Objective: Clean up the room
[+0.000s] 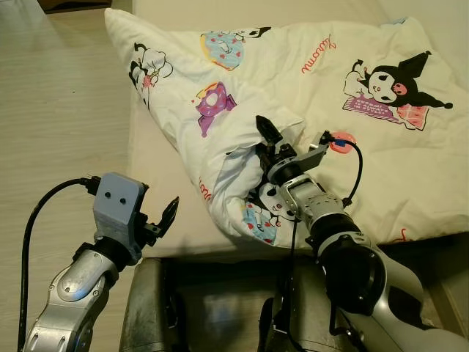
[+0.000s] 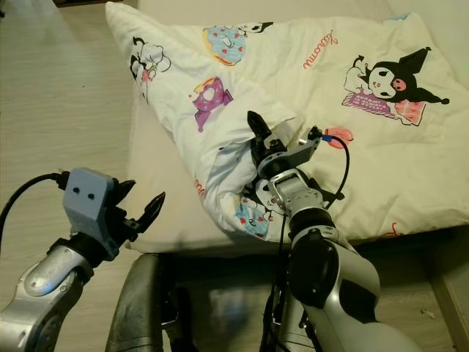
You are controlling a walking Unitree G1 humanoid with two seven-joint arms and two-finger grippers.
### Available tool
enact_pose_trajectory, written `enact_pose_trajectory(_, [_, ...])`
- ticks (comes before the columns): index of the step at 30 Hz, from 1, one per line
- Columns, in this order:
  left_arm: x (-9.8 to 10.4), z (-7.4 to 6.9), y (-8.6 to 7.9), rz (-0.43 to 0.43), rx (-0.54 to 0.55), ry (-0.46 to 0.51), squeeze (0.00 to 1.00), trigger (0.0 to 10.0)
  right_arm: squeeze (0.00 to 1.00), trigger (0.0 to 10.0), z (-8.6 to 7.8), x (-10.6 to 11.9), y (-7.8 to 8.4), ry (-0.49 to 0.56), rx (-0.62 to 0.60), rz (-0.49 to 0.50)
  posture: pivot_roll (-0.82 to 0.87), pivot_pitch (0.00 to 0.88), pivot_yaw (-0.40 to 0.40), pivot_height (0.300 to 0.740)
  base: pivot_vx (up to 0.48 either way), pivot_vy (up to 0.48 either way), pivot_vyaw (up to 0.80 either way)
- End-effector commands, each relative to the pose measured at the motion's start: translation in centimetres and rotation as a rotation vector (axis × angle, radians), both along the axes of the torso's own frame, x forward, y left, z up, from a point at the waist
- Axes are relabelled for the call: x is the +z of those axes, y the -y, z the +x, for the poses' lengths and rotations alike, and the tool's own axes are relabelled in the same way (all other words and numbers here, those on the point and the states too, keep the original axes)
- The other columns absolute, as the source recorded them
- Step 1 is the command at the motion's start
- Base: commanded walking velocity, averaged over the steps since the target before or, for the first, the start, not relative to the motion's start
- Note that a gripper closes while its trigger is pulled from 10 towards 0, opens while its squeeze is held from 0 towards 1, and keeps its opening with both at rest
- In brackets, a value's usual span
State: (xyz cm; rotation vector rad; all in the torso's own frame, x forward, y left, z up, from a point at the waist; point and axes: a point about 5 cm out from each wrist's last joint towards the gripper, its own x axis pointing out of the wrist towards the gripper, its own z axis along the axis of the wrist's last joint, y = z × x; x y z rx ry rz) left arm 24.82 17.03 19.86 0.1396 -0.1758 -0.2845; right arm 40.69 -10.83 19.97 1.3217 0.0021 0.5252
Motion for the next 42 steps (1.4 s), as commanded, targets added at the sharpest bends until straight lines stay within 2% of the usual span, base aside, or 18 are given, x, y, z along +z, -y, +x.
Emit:
enact_pose_trajectory(1, [-0.3,-0.5,0.2,-0.012,-0.013,-0.016,0.0,10.0,0.0,10.0,0.0,0.0,-0.1,-0.007,0.002,0.055,0.14,0.434,0.018,0.575,0.0,0.0,0.0])
enact_pose_trajectory(5, [-0.3,-0.5,0.2,-0.012,-0.012,-0.016,0.0,10.0,0.0,10.0,0.0,-0.1,-0.2,-0.008,0.004,0.03,0.14,0.434,0.018,0.575,0.0,0.0,0.0])
enact_pose_trajectory(8, [-0.4,-0.5,0.2,-0.002,-0.015,-0.02,0.0,10.0,0.0,10.0,-0.2,-1.4,-0.5,-0.026,-0.002,-0.195,0.14,0.434,0.019,0.575,0.0,0.0,0.0])
enact_pose_trajectory(9, [-0.4,-0.5,0.2,-0.002,-0.015,-0.02,0.0,10.0,0.0,10.0,-0.2,-1.4,-0.5,-0.026,-0.002,-0.195,0.14,0.434,0.019,0.575,0.0,0.0,0.0])
enact_pose_trajectory(10, [-0.4,-0.5,0.2,0.0,-0.015,-0.022,0.0,10.0,0.0,10.0,-0.2,-1.7,-0.4,-0.037,-0.022,-0.246,0.14,0.434,0.019,0.575,0.0,0.0,0.0])
enact_pose_trajectory(13, [-0.4,-0.5,0.2,0.002,-0.015,-0.022,0.0,10.0,0.0,10.0,-0.2,-1.9,-0.2,-0.044,-0.039,-0.285,0.14,0.434,0.022,0.575,0.0,0.0,0.0])
enact_pose_trajectory(14, [-0.4,-0.5,0.2,0.003,-0.016,-0.022,0.0,10.0,0.0,10.0,-0.2,-2.1,-0.1,-0.051,-0.055,-0.333,0.14,0.435,0.024,0.575,0.0,0.0,0.0])
enact_pose_trajectory(20, [-0.4,-0.4,0.2,0.003,-0.016,-0.02,0.0,10.0,0.0,10.0,-0.1,-2.0,-0.1,-0.046,-0.063,-0.361,0.14,0.434,0.026,0.575,0.0,0.0,0.0])
enact_pose_trajectory(21, [-0.4,-0.3,0.1,0.003,-0.015,-0.02,0.0,10.0,0.0,9.6,-0.1,-1.9,-0.2,-0.043,-0.064,-0.354,0.14,0.433,0.025,0.575,0.0,0.0,0.0])
enact_pose_trajectory(22, [-0.4,-0.3,0.1,0.004,-0.014,-0.019,0.0,10.0,0.0,1.3,-0.1,-1.8,-0.2,-0.04,-0.068,-0.344,0.14,0.433,0.025,0.575,0.0,0.0,0.0])
enact_pose_trajectory(23, [-0.4,-0.3,0.1,0.004,-0.013,-0.019,0.0,10.0,0.0,0.0,-0.1,-1.7,-0.1,-0.036,-0.072,-0.332,0.14,0.434,0.025,0.575,0.0,0.0,0.0])
enact_pose_trajectory(36, [-0.3,-0.3,0.1,0.004,-0.007,-0.018,0.0,10.0,0.0,0.0,0.2,-1.1,0.8,-0.035,-0.135,-0.288,0.14,0.435,0.026,0.575,0.0,0.0,0.0])
enact_pose_trajectory(42, [-0.3,-0.3,0.0,0.006,-0.007,-0.018,0.0,10.0,0.0,0.0,0.6,-0.3,2.3,-0.042,-0.221,-0.24,0.15,0.436,0.029,0.575,0.0,0.0,0.0])
